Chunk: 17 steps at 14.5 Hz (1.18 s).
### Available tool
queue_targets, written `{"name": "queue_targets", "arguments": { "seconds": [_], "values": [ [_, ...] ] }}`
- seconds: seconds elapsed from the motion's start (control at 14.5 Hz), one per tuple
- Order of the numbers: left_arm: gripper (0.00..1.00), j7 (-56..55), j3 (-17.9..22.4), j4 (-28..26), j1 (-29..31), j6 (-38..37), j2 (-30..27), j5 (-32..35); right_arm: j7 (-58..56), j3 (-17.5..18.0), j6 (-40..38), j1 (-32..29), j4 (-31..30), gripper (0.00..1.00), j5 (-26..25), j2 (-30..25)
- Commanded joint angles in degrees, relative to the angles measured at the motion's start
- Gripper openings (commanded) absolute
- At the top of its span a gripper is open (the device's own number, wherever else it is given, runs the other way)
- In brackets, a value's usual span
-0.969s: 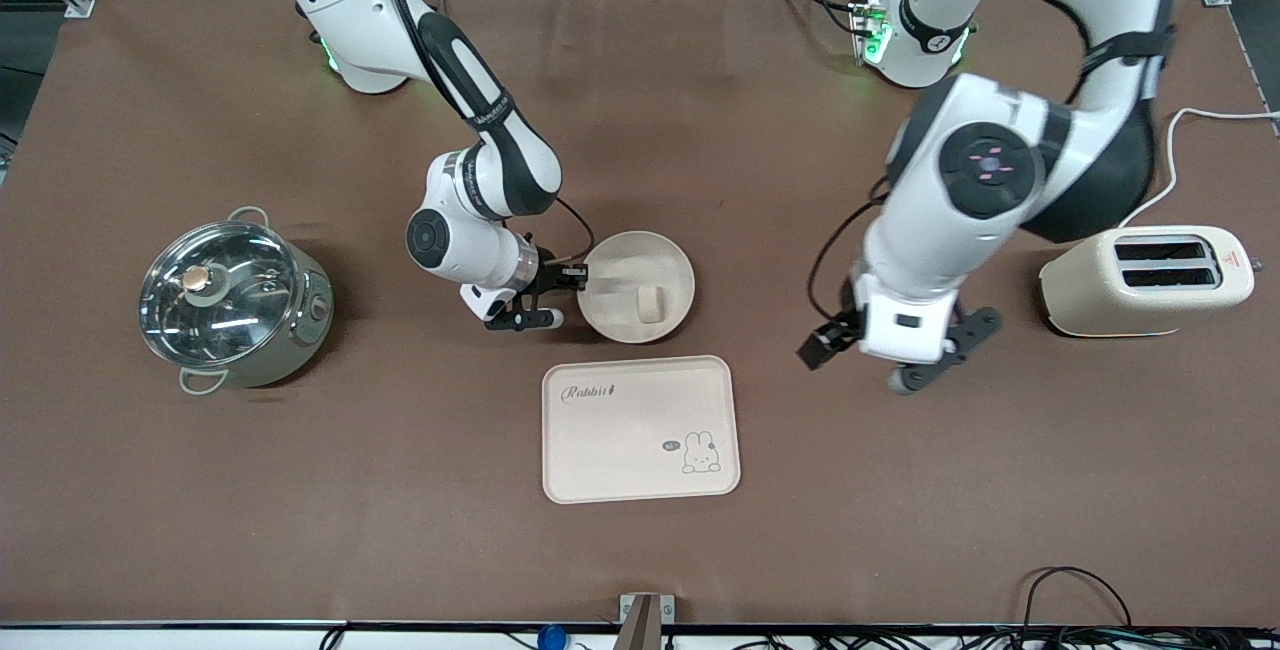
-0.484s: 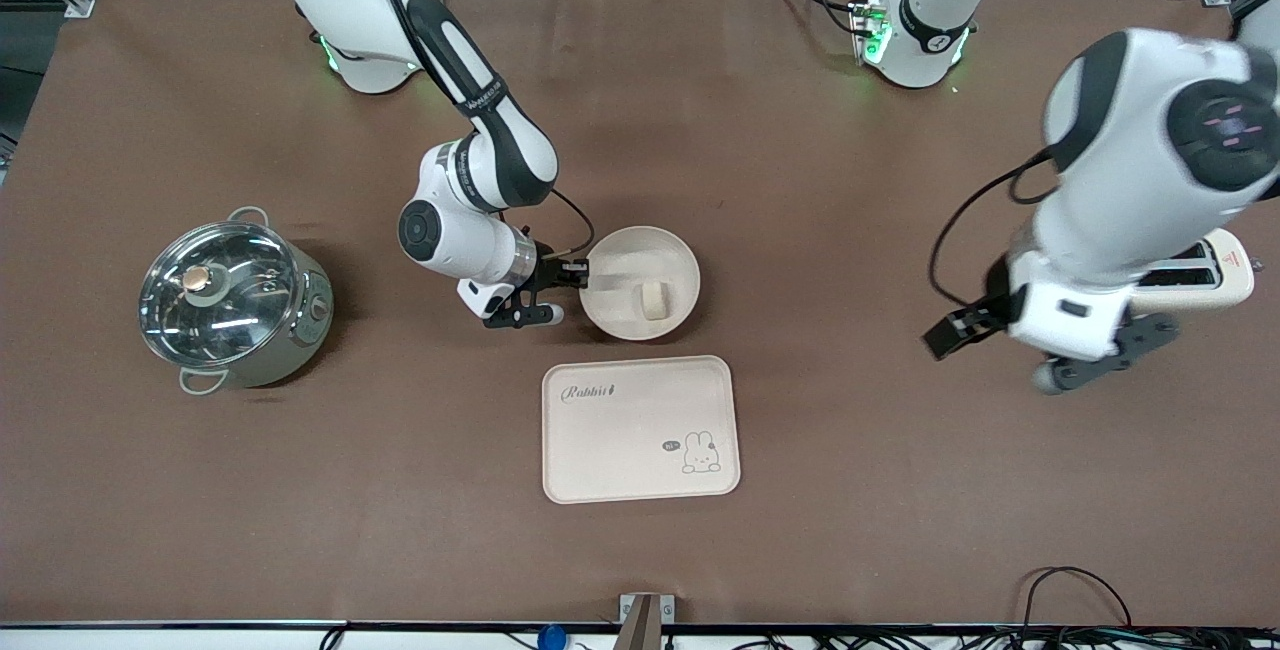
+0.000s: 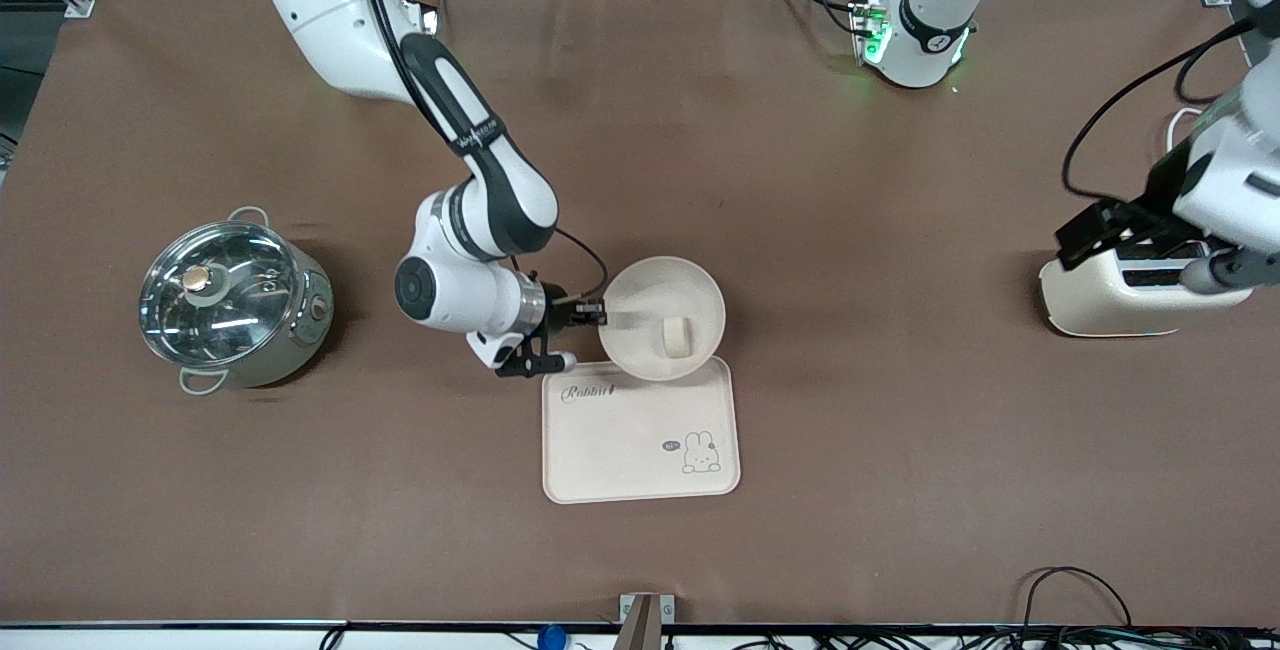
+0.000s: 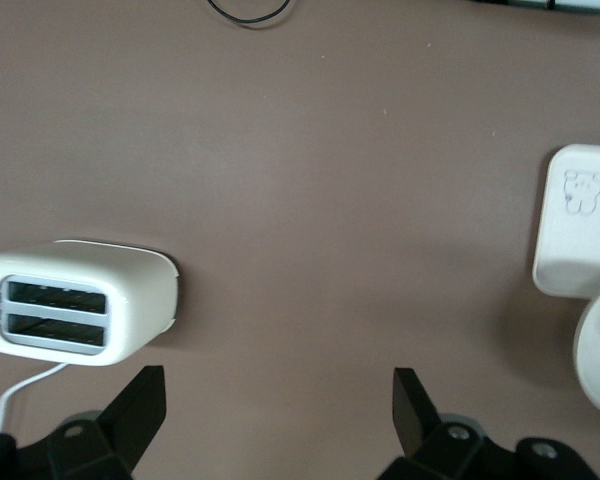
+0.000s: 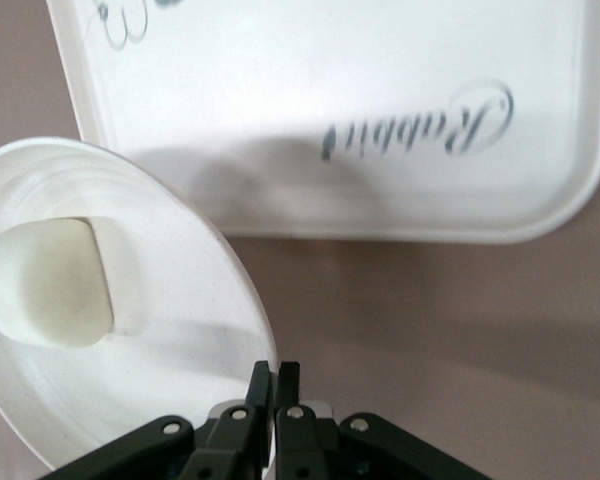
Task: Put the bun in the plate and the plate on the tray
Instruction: 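Carry the plate onto the tray and lower it with the right gripper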
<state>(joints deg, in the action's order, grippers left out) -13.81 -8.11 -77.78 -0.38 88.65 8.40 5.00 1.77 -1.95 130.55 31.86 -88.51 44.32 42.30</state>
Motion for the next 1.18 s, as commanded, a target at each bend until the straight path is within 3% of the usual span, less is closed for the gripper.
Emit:
{"name": "queue_targets", "arguments": {
  "seconds": [0.0, 0.14, 0.28, 0.62, 1.11],
  "values": [
    [1.0, 3.6, 4.1, -6.9, -2.9, -0.3, -6.7, -1.6, 4.3, 0.0, -1.7, -2.6, 9.5, 0.0, -4.3, 7.6],
    [1.0, 3.9, 5.0, -13.1, -3.1, 0.0, -11.4, -3.4, 11.1, -0.1, -4.6, -4.5, 18.1, 0.0, -6.7, 12.3],
    [1.0, 5.1, 4.9, -14.1, -2.6, -0.6, -12.7, -3.7, 15.9, -0.7, -7.5, -5.7, 24.7, 0.0, -7.7, 15.1],
    [1.0, 5.9, 4.7, -13.5, -2.6, -0.9, -12.7, -4.0, 16.1, -4.6, -6.3, -6.0, 30.0, 0.0, -7.8, 19.4],
    [1.0, 6.5, 5.0, -13.4, -2.5, -0.8, -12.4, -4.6, 16.1, -4.7, -3.6, -3.9, 31.0, 0.0, -8.5, 21.2]
  ]
}}
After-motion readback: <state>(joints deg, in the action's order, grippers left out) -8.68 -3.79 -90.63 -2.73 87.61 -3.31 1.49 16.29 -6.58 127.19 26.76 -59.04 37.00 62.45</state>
